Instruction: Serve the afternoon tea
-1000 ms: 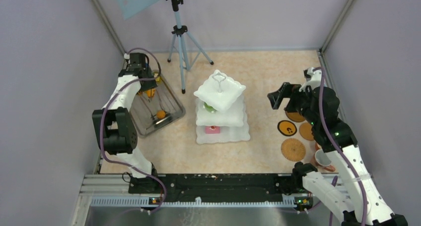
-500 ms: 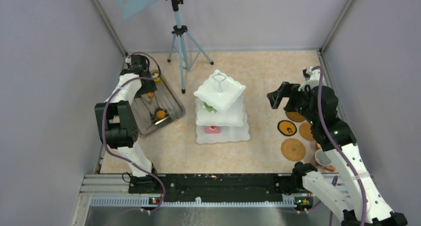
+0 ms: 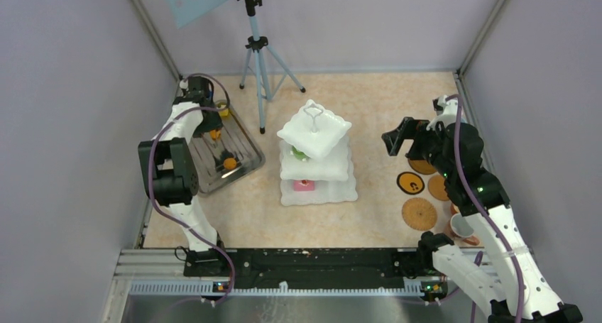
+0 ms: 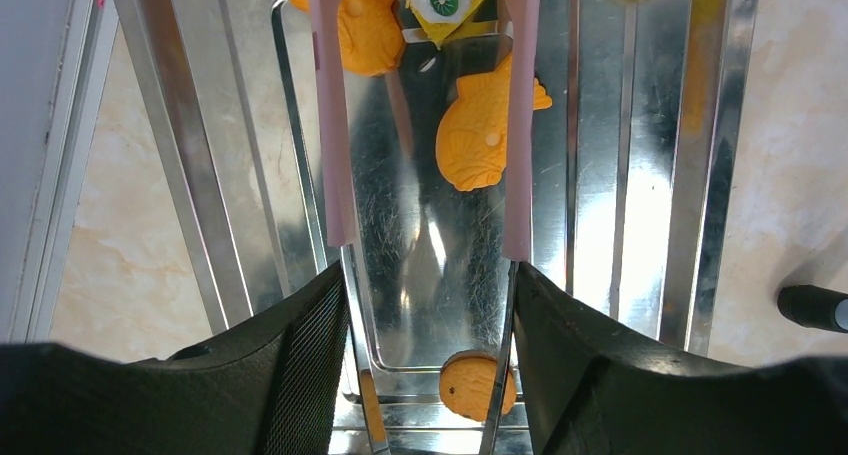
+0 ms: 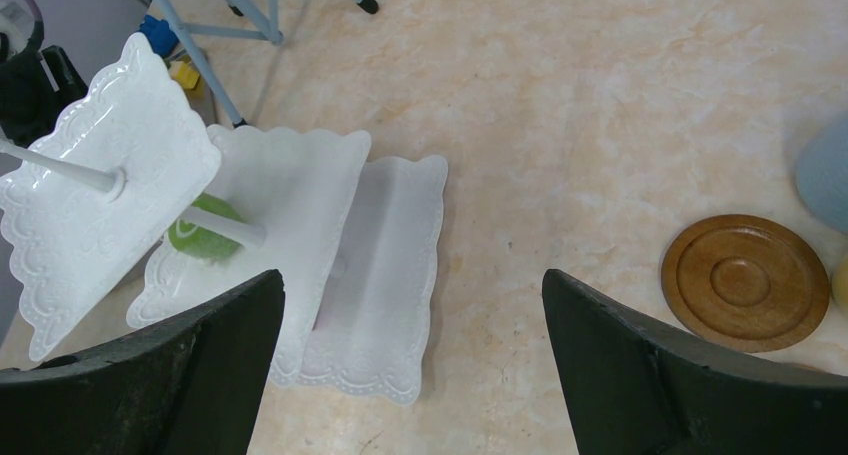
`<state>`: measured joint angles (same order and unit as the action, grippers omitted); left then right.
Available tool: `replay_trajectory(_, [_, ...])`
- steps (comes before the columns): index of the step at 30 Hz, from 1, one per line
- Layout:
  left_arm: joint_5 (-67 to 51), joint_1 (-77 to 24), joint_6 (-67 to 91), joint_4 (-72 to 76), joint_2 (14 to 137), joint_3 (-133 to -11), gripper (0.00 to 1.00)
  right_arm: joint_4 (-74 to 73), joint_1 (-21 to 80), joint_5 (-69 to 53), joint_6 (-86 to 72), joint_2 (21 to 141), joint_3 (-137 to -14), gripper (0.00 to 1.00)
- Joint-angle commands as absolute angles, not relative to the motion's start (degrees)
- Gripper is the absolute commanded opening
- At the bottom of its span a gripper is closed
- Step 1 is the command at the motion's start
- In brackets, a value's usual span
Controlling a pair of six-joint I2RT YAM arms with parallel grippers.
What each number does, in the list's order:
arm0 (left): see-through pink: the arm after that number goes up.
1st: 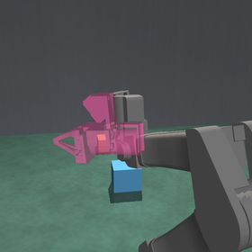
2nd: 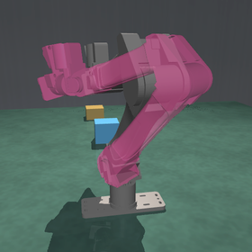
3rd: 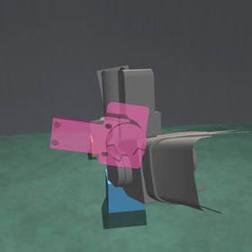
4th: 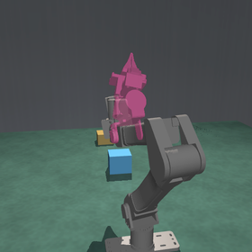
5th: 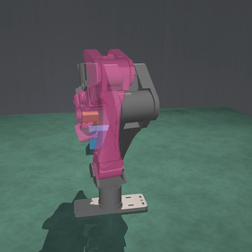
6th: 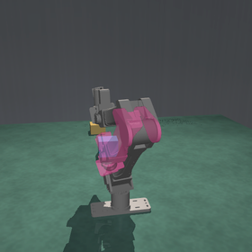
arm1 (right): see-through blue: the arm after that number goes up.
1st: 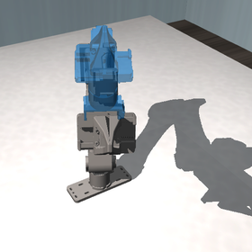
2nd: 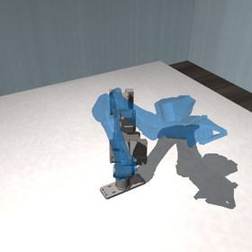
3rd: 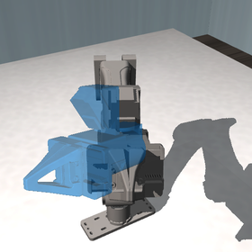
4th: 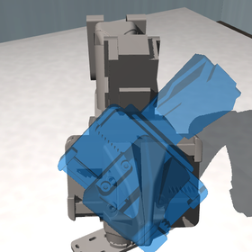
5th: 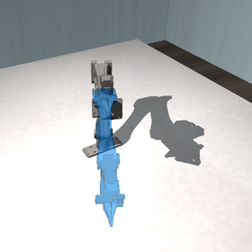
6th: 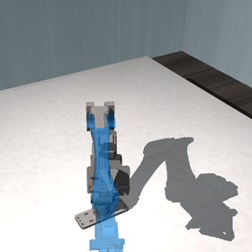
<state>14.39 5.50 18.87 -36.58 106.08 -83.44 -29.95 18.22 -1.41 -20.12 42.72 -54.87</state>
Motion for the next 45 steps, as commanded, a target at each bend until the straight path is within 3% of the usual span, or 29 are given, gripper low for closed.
replay_trajectory(1, [14.70,5.89,18.37,-34.73,106.74,-86.32,0.63,-28.74,18.74,-1.58,-20.12,42.01,-57.15,0.99])
replay_trajectory(10, [13.91,5.84,18.70,-37.66,106.36,-87.97,0.48,-28.81,18.66,-1.97,-20.58,42.03,-57.80,0.99])
replay_trajectory(20, [10.85,5.66,18.54,-38.61,94.37,-80.31,0.41,-28.55,18.71,-2.12,-20.86,41.92,-57.84,0.99])
replay_trajectory(45, [4.00,2.50,11.52,-46.02,66.04,-75.77,0.39,-29.95,18.68,-1.59,-20.46,43.76,-61.17,0.99])
